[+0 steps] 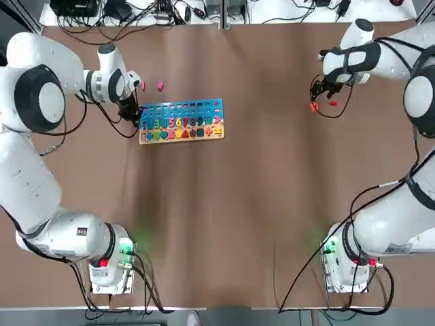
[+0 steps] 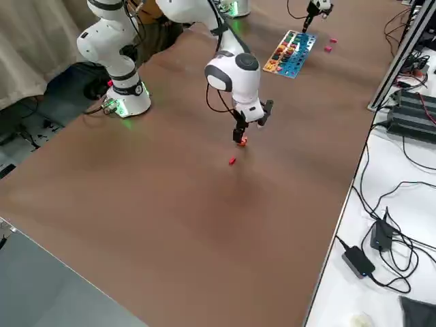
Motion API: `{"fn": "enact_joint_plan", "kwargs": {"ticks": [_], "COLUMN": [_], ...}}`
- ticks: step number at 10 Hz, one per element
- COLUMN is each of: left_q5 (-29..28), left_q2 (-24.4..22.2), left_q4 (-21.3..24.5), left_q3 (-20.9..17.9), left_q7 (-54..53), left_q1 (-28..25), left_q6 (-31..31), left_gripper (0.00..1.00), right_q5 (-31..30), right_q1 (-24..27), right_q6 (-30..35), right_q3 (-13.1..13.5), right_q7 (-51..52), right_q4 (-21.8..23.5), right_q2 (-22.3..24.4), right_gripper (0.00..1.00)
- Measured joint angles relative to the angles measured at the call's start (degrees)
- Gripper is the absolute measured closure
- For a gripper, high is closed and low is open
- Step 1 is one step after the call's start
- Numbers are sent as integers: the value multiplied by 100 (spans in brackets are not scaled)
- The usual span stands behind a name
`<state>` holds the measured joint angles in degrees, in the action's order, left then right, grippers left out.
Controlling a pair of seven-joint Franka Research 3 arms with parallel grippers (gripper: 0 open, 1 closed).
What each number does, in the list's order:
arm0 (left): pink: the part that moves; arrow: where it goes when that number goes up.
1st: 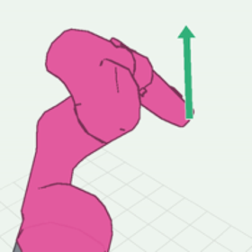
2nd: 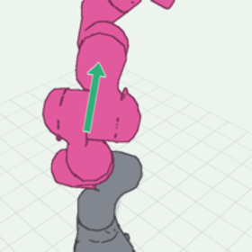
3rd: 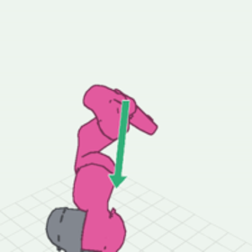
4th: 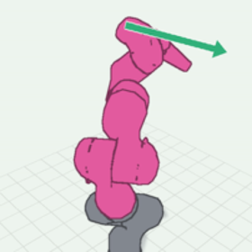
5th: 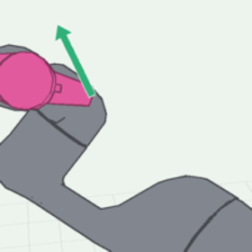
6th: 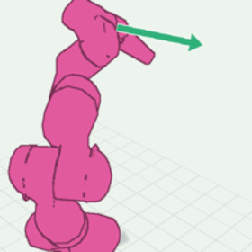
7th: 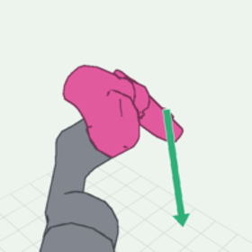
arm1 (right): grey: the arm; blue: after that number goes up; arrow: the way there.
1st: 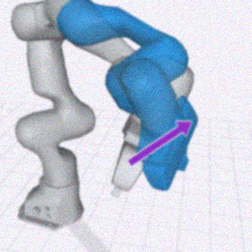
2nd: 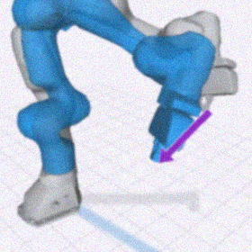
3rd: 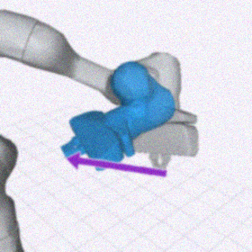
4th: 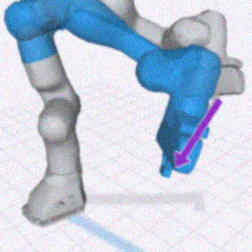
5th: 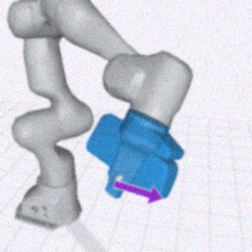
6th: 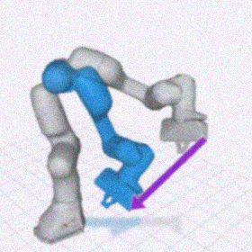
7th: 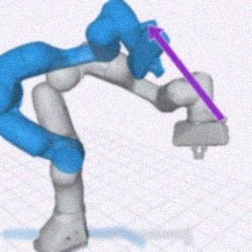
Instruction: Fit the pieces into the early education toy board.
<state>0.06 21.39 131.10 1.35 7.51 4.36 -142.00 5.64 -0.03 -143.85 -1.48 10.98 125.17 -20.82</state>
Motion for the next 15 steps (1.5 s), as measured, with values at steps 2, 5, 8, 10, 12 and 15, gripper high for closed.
{"fn": "enact_joint_plan", "kwargs": {"ticks": [2,5,8,10,12,15], "left_q5": [0,0,0,-1,-10,-14], "left_q2": [0,7,76,134,156,259], "left_q4": [-4,-35,-122,-207,-242,-387], "left_q3": [16,163,296,428,552,807], "left_q7": [0,10,192,417,638,1128], "left_q1": [-1,10,11,13,15,34], "left_q6": [0,-15,-35,-35,-35,-30], "left_gripper": [99,99,99,99,99,99], "right_q5": [0,0,0,0,0,0], "right_q1": [0,-3,-19,-52,-66,-80], "right_q6": [-167,-278,-300,-397,-439,-479], "right_q3": [0,0,-1,-2,-1,-1], "right_q7": [94,112,123,126,127,130], "right_q4": [4,6,7,46,74,77], "right_q2": [-137,-263,-283,-298,-322,-356], "right_gripper": [11,13,18,20,21,24]}}
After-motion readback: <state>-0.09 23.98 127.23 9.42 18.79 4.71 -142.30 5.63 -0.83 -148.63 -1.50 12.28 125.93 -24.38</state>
